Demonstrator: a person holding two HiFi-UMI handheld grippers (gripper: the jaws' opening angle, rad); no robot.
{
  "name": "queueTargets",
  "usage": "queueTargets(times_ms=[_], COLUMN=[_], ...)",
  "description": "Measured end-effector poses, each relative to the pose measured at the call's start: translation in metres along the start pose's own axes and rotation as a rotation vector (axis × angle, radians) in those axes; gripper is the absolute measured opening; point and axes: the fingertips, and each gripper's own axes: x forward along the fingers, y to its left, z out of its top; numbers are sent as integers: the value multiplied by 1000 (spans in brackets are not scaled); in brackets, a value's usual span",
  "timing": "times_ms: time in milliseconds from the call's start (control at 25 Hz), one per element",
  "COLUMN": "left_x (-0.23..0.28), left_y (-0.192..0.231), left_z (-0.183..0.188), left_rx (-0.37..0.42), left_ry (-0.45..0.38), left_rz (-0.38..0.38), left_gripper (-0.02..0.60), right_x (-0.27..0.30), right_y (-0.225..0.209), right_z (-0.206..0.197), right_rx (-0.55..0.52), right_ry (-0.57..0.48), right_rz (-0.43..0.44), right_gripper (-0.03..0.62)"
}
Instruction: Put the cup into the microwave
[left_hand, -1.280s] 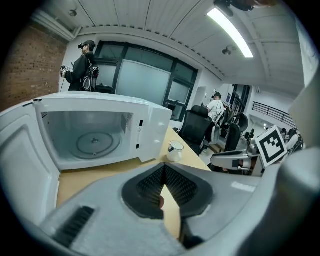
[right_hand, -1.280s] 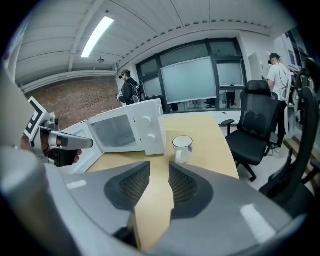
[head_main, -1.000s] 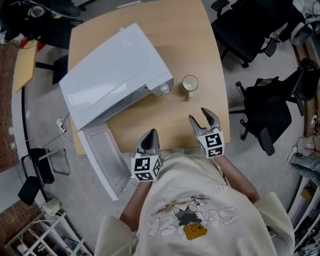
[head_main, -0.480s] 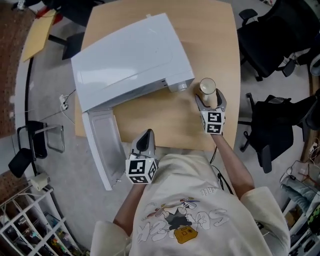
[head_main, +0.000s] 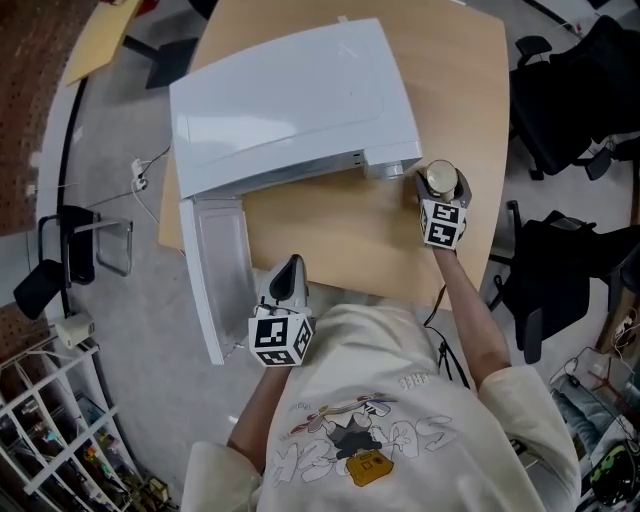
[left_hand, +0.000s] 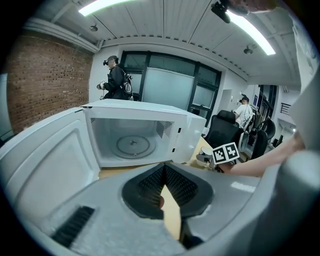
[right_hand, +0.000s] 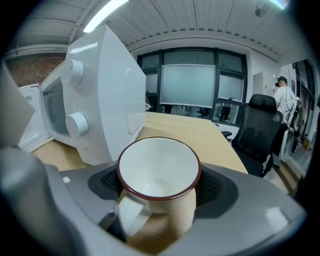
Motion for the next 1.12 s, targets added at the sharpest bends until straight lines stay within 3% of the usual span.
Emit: queueTargets(times_ms=[480,760,1120], left_x=[2,2,-6], left_y=[-1,1,23], left_z=[2,3,1], left_rx=[-19,-49,-121], left_ry=[-19,-42,-73], left_rz=[-13,-18,19], left_gripper=[5,5,5], right_x=[-27,-59,-93], right_y=[25,85,194], right_z=[7,12,-1], right_rx=[-63,-109,-211], right_ry=[0,-9,29], right_rz=[82,221,459], right_gripper=[407,407,407])
